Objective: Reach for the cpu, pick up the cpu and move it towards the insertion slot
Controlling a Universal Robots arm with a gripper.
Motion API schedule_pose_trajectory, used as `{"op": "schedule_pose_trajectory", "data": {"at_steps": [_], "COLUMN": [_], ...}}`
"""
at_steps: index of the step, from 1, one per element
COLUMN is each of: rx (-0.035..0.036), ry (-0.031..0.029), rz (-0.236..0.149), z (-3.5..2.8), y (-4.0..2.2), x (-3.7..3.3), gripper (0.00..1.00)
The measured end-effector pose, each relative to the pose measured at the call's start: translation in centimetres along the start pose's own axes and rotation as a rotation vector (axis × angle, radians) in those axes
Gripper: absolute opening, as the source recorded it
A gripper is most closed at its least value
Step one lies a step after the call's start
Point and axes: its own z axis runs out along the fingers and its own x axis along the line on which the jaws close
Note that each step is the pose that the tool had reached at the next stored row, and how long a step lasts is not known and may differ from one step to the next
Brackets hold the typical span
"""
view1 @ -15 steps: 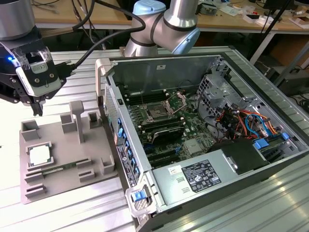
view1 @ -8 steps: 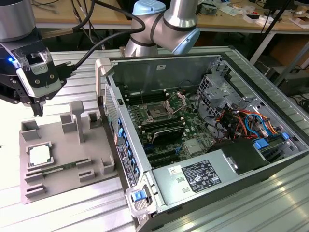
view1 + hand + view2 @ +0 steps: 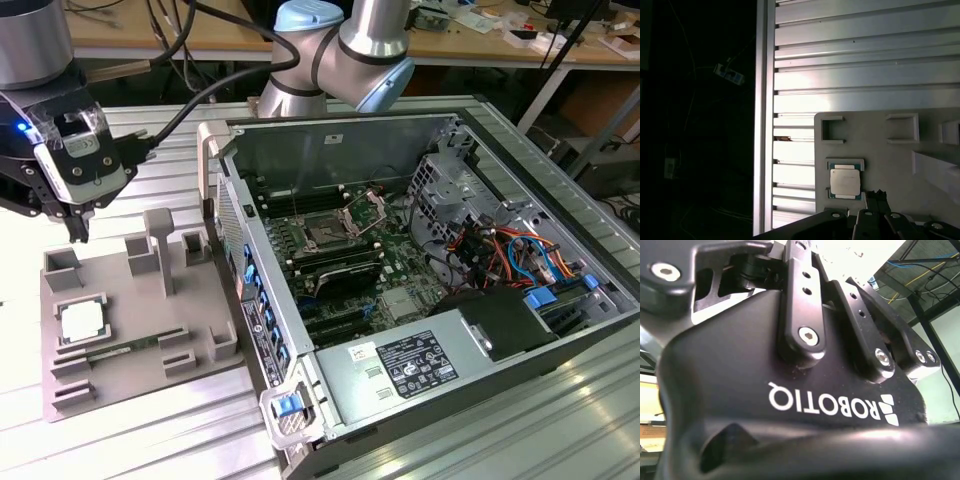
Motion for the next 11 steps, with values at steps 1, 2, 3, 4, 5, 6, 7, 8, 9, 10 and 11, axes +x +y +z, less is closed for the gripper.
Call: {"op": "schedule_pose_trajectory", "data": {"at_steps": [1, 2, 3, 4, 5, 6, 7, 8, 9, 10, 11], "rx": [0.0000, 0.0000, 0.0000, 0.0000, 0.0000, 0.0000, 0.0000, 0.0000, 0.0000, 0.0000, 0.0000], "ry": [0.0000, 0.0000, 0.0000, 0.0000, 0.0001, 0.0000, 0.0001, 0.0000, 0.0000, 0.0000, 0.0001], "rz": [0.000, 0.000, 0.000, 0.000, 0.000, 0.000, 0.000, 0.000, 0.000, 0.000, 0.000], "z": [0.02, 0.04, 0.06, 0.11, 0.14, 0.16, 0.18, 0.20, 0.22, 0.26, 0.29], "y": [0.00, 0.00, 0.00, 0.00, 0.00, 0.00, -0.01, -0.01, -0.01, -0.01, -0.01], "x": [0.00, 0.01, 0.01, 0.02, 0.03, 0.03, 0.04, 0.04, 0.04, 0.05, 0.05], "gripper": [0.11, 0.11, 0.11, 0.11, 0.11, 0.11, 0.11, 0.11, 0.11, 0.11, 0.11]}}
